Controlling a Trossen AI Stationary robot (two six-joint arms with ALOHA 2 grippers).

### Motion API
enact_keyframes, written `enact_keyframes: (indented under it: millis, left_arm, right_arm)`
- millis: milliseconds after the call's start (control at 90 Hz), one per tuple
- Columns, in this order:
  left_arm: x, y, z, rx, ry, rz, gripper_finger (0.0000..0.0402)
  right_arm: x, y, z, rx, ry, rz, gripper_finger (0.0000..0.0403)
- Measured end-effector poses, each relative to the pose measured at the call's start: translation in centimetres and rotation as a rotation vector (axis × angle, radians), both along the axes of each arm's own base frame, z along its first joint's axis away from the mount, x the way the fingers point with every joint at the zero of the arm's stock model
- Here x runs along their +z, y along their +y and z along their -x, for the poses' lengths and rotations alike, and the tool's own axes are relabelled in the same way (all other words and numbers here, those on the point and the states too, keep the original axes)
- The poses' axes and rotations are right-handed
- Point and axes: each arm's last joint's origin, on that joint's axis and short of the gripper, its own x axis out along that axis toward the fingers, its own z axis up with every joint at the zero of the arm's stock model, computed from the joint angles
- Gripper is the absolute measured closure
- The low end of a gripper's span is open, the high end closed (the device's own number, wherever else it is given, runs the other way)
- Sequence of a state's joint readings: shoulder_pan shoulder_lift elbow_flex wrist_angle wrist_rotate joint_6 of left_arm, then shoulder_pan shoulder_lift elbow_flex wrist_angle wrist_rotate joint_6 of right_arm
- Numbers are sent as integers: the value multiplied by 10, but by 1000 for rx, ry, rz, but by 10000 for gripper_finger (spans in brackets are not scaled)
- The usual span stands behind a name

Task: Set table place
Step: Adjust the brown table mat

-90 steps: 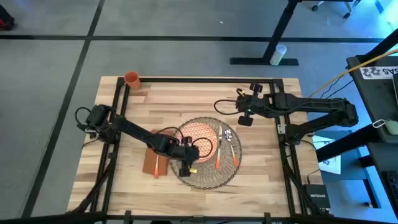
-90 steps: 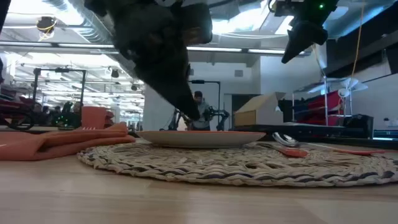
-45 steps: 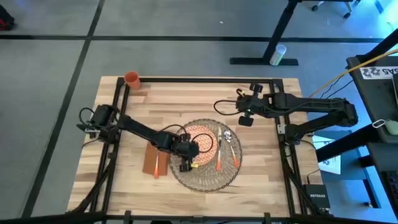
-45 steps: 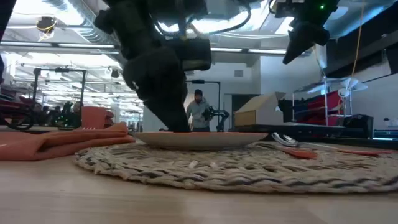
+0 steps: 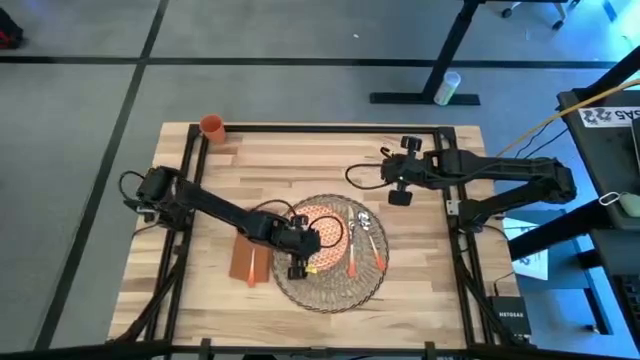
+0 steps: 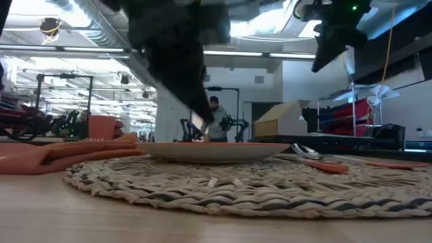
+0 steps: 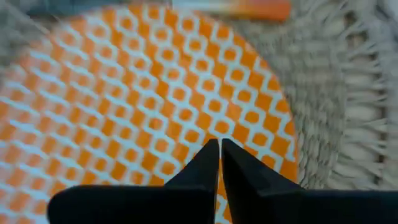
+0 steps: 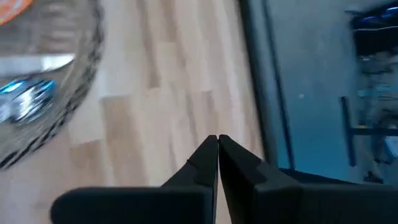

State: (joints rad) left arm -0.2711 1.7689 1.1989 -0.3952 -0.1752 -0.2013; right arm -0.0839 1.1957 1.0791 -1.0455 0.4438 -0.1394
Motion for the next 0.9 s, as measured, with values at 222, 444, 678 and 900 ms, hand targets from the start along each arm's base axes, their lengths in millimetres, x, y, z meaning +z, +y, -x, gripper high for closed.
enact_keyframes:
  millis: [222,444,678,900]
  left_arm:
    - [24,-21,32,-50,88,-4,401]
    - [8,-39,57,-26,229,-4,401]
    - [-15,-39,60,-21,189,51,402]
    - [-40,-38,65,13,114,138,402]
  right_arm:
    - [-49,24,8,123,115,-170,402]
    - [-104,54,14,201,66,-375,402]
    - [-120,82,19,211,-1,-492,402]
    - [-130,106,19,245,42,-521,403]
